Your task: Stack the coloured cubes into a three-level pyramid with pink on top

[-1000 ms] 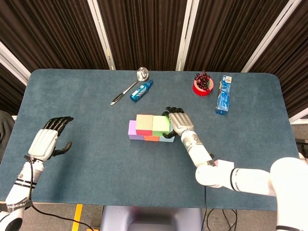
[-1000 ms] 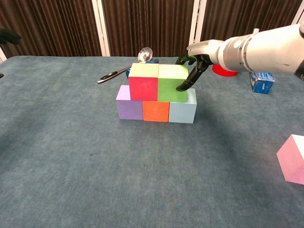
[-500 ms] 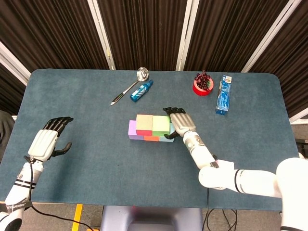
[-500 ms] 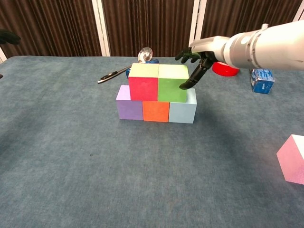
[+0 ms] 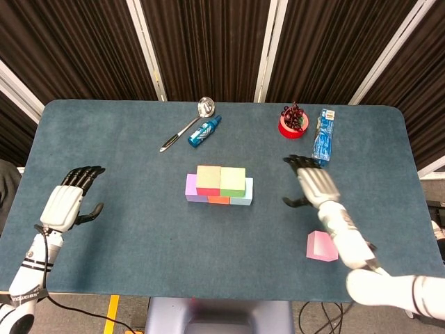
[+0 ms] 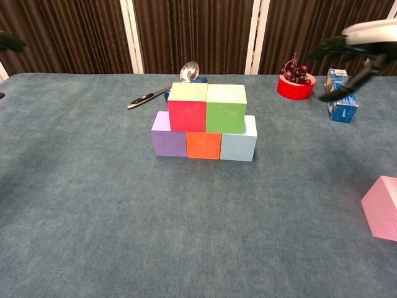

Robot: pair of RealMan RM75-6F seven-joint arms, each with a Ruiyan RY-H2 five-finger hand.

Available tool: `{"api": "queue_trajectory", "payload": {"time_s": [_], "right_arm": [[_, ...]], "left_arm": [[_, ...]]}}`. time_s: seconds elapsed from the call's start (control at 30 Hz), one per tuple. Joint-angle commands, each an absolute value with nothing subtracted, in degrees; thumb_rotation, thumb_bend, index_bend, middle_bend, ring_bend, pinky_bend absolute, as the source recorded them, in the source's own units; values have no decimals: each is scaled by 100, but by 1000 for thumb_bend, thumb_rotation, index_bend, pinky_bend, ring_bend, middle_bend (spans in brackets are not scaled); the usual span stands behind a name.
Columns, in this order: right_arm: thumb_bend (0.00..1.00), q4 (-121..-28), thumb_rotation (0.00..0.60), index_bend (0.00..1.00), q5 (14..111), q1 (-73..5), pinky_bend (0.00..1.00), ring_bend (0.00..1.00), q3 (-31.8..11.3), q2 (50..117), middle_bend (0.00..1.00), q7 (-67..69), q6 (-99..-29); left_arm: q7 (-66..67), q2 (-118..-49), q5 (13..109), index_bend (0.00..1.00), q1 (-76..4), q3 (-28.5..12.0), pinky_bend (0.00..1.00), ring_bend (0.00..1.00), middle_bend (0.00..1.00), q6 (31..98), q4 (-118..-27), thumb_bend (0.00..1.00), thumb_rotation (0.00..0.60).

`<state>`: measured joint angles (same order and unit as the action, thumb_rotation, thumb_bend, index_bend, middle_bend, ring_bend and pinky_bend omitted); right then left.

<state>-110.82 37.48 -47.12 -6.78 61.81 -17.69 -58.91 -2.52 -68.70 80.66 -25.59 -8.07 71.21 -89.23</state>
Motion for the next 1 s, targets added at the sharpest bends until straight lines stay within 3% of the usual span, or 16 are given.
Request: {"api": "queue_trajectory", "payload": {"time_s": [0.03, 0.27, 0.47, 0.67, 1.0], "right_arm": [[364, -11436, 600, 259, 4837, -3787, 7, 0, -157, 5600, 149, -1056, -6285], [364, -11236, 600, 283, 6427, -2629, 7, 0, 552, 5398, 149, 5, -6564], [363, -10890, 600, 282, 7170, -2021, 7, 0, 902, 5595, 148, 234, -6813], [363, -10570, 600, 275, 7232, -1756, 7, 0, 882, 5946, 149, 58, -6889], [363, -10075, 600, 275, 6794, -1863, 7, 0, 569, 6461, 149, -86, -6232]], "left_arm": [[-166, -6933, 8032, 132, -2582, -829, 112, 90, 111, 7114, -8887, 375, 600], [21, -6978, 7874, 133, -2602, -847, 112, 90, 112, 7016, -9008, 374, 600], [160, -6950, 7787, 133, -2608, -844, 110, 90, 111, 6951, -9138, 374, 600], [178, -6939, 7732, 132, -2608, -824, 110, 90, 108, 6878, -9198, 373, 600], [74, -6907, 7712, 132, -2591, -771, 106, 87, 100, 6776, -9195, 371, 600]]}}
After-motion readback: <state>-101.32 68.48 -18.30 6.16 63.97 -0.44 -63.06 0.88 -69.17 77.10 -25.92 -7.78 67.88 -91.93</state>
